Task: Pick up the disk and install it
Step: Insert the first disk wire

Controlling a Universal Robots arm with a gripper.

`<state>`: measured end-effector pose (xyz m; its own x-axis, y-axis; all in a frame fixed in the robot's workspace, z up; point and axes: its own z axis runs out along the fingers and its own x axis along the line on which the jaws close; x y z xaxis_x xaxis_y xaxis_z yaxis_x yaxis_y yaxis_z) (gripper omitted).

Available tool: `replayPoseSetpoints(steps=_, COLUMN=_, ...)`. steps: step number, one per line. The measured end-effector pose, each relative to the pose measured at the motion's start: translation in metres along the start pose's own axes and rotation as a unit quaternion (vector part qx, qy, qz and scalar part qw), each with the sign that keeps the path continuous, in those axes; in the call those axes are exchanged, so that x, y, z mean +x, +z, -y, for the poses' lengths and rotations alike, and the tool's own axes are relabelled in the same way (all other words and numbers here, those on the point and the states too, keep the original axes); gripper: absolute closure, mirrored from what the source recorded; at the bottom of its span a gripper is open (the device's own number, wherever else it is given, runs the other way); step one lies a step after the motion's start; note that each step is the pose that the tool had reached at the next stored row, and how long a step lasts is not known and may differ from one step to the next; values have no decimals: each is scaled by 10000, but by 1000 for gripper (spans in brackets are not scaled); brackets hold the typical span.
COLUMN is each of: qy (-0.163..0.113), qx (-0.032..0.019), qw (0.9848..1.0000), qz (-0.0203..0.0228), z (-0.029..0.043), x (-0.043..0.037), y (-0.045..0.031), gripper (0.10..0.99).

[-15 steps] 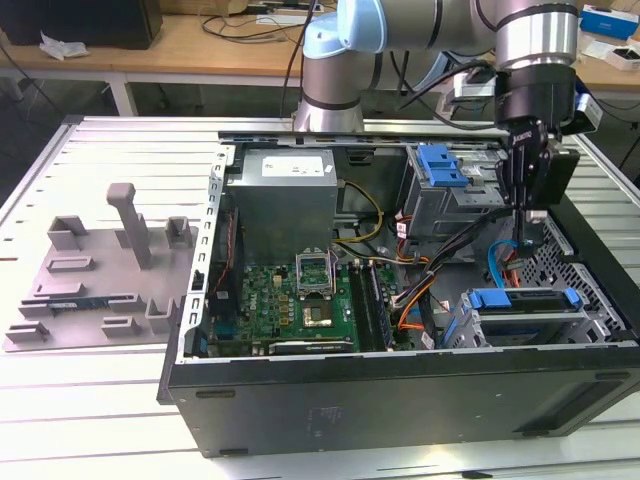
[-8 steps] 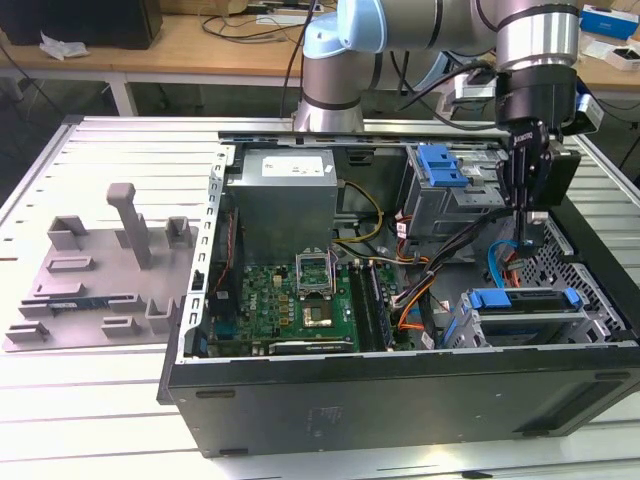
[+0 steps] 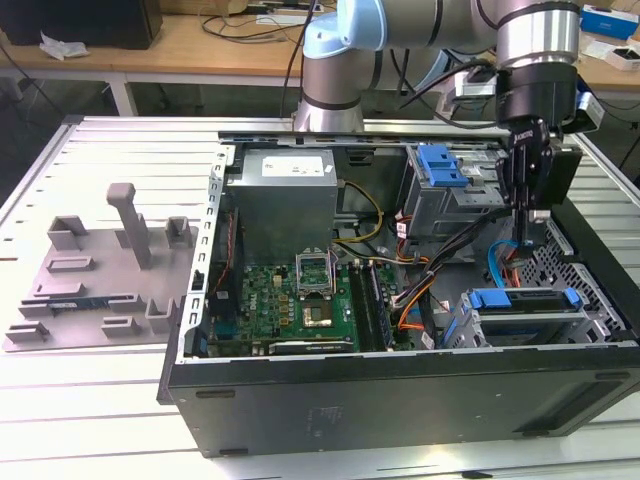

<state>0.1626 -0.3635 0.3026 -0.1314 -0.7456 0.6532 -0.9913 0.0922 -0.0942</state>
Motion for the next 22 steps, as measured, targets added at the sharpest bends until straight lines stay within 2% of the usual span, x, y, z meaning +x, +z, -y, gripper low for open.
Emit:
replayPoseSetpoints(steps=2, qy=-2, qx=1, qw=10000, qz=-6, z=-3, x=-19, y=-53, gripper=808)
replayPoseSetpoints(steps=3, qy=-6, qx=4, qw=10000, qz=-15, z=-3, x=-21, y=-127, gripper=808)
replayPoseSetpoints(steps=4, qy=-7, qx=4, qw=10000, qz=-15, z=2, x=4, y=-241, gripper=808)
replayPoseSetpoints(steps=6, qy=-12, qx=0, qw=10000, qz=-37, z=1, x=23, y=-280, gripper=808)
replayPoseSetpoints(steps=7, qy=-13, qx=2, qw=10000, qz=-53, z=-12, x=26, y=-282, gripper=808)
replayPoseSetpoints(steps=10, qy=-13, qx=3, qw=10000, qz=-54, z=-58, x=43, y=-256, gripper=808)
replayPoseSetpoints(steps=16, qy=2, qx=-11, qw=10000, qz=-47, z=-48, x=143, y=-149, gripper=808)
replayPoseSetpoints(steps=19, qy=7, qx=-13, qw=10000, qz=-48, z=-53, x=135, y=-136, gripper=808)
replayPoseSetpoints(steps=22, qy=56, qx=40, qw=10000, qz=-41, z=-79, x=114, y=-109, gripper=808)
